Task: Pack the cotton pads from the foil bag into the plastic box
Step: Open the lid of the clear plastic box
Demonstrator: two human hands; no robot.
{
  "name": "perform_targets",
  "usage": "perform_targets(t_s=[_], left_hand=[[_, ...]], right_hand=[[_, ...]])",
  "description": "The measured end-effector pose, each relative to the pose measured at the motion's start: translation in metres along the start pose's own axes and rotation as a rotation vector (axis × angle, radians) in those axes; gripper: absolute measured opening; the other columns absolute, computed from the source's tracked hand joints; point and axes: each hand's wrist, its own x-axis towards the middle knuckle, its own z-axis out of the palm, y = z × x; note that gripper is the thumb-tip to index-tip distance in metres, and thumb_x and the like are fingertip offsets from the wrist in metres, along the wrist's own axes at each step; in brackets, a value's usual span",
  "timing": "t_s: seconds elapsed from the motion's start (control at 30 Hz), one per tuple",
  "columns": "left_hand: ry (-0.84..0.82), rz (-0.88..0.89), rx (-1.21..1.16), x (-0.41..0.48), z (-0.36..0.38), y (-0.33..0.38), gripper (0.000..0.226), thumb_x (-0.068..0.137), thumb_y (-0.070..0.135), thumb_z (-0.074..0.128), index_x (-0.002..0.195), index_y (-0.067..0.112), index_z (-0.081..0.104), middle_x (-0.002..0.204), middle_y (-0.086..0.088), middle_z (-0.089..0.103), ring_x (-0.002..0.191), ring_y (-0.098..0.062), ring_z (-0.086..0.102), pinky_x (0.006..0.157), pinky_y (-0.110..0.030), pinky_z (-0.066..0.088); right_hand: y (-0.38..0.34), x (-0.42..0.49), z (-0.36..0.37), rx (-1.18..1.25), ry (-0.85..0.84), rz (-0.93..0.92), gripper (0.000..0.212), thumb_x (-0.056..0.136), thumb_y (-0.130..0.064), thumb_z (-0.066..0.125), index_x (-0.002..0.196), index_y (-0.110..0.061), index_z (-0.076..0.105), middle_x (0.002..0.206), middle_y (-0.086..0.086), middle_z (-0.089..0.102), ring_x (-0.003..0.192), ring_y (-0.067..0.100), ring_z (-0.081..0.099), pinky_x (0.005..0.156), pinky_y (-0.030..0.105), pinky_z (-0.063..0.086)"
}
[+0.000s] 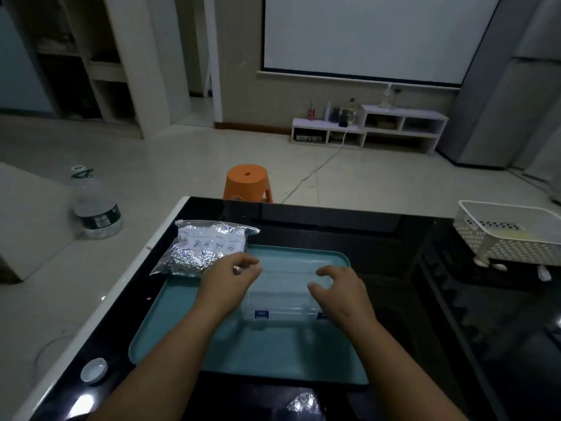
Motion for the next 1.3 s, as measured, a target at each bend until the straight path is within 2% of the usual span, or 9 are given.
perform_targets(t_s=[0.13, 0.33, 0.47, 0.63, 0.83, 0.97, 1.07, 1.2, 1.3], left_hand=[[-0.247, -0.177, 0.378, 0.001, 0.004, -0.014, 0.039, 0.079, 0.045, 0.071, 0.116, 0.037, 0.065, 0.111, 0.0, 0.065, 0.093, -0.018, 0.064, 0.088, -0.033, 0.052], [-0.416, -0.169, 0.468, 0.003, 0.013, -0.018, 0.062, 0.084, 0.038, 0.068, 0.141, 0.04, 0.043, 0.144, -0.004, 0.049, 0.122, -0.021, 0.054, 0.095, -0.026, 0.042], [-0.417, -0.149, 0.46, 0.003, 0.014, -0.017, 0.062, 0.082, 0.034, 0.068, 0.138, 0.043, 0.044, 0.14, -0.003, 0.052, 0.112, -0.019, 0.057, 0.086, -0.024, 0.046], [-0.422, -0.149, 0.374, 0.008, 0.011, -0.024, 0.066, 0.076, 0.03, 0.077, 0.135, 0.041, 0.05, 0.132, -0.005, 0.056, 0.109, -0.018, 0.059, 0.094, -0.027, 0.048], [-0.407, -0.21, 0.219, 0.01, 0.012, -0.024, 0.072, 0.066, 0.016, 0.086, 0.13, 0.033, 0.058, 0.101, 0.0, 0.056, 0.066, -0.01, 0.059, 0.07, -0.028, 0.057], [-0.404, -0.132, 0.437, 0.001, 0.017, -0.025, 0.088, 0.063, 0.019, 0.086, 0.138, 0.04, 0.045, 0.139, -0.003, 0.047, 0.115, -0.02, 0.055, 0.096, -0.028, 0.047], [-0.439, -0.129, 0.453, 0.001, 0.013, -0.022, 0.088, 0.067, 0.017, 0.083, 0.14, 0.042, 0.042, 0.143, -0.002, 0.046, 0.116, -0.02, 0.055, 0.095, -0.028, 0.047], [-0.375, -0.229, 0.304, 0.01, 0.008, -0.019, 0.074, 0.074, 0.012, 0.07, 0.14, 0.032, 0.046, 0.112, -0.004, 0.063, 0.072, -0.014, 0.062, 0.066, -0.024, 0.052], [-0.193, -0.253, 0.356, 0.015, 0.01, -0.018, 0.033, 0.075, 0.028, 0.066, 0.106, 0.018, 0.069, 0.093, -0.005, 0.07, 0.074, -0.023, 0.068, 0.075, -0.038, 0.059]], right_hand=[[0.007, 0.001, 0.0, -0.28, -0.137, 0.21, 0.055, 0.088, -0.047, 0.052, 0.141, -0.035, 0.04, 0.141, 0.009, 0.036, 0.124, 0.033, 0.042, 0.099, 0.042, 0.042], [0.008, 0.007, 0.0, -0.197, -0.353, 0.242, 0.064, 0.098, -0.035, 0.043, 0.154, -0.031, 0.015, 0.151, 0.016, 0.038, 0.132, 0.034, 0.043, 0.107, 0.041, 0.037], [0.006, 0.011, 0.0, -0.141, -0.394, 0.26, 0.067, 0.099, -0.025, 0.049, 0.155, -0.031, 0.013, 0.156, 0.016, 0.028, 0.136, 0.032, 0.039, 0.113, 0.041, 0.033], [0.008, 0.016, -0.002, -0.153, -0.394, 0.246, 0.07, 0.095, -0.017, 0.057, 0.154, -0.029, 0.022, 0.157, 0.011, 0.029, 0.137, 0.029, 0.038, 0.114, 0.038, 0.032], [0.004, 0.009, 0.008, -0.296, -0.38, 0.249, 0.088, 0.089, -0.014, 0.06, 0.155, -0.035, 0.006, 0.152, 0.018, 0.031, 0.134, 0.031, 0.04, 0.109, 0.04, 0.037], [0.005, 0.007, 0.011, -0.346, -0.366, 0.234, 0.088, 0.089, -0.017, 0.059, 0.155, -0.037, 0.004, 0.15, 0.017, 0.034, 0.131, 0.032, 0.044, 0.106, 0.042, 0.039], [0.002, 0.008, 0.006, -0.397, -0.385, 0.218, 0.091, 0.086, -0.023, 0.066, 0.155, -0.034, 0.007, 0.151, 0.014, 0.038, 0.133, 0.031, 0.042, 0.108, 0.043, 0.04], [-0.002, 0.009, -0.01, -0.332, -0.399, 0.22, 0.084, 0.084, -0.041, 0.07, 0.153, -0.027, 0.024, 0.153, 0.008, 0.037, 0.134, 0.028, 0.042, 0.109, 0.039, 0.039], [-0.002, 0.009, -0.018, -0.364, -0.255, 0.176, 0.066, 0.086, -0.055, 0.061, 0.14, -0.021, 0.047, 0.139, 0.007, 0.054, 0.123, 0.026, 0.053, 0.099, 0.035, 0.045]])
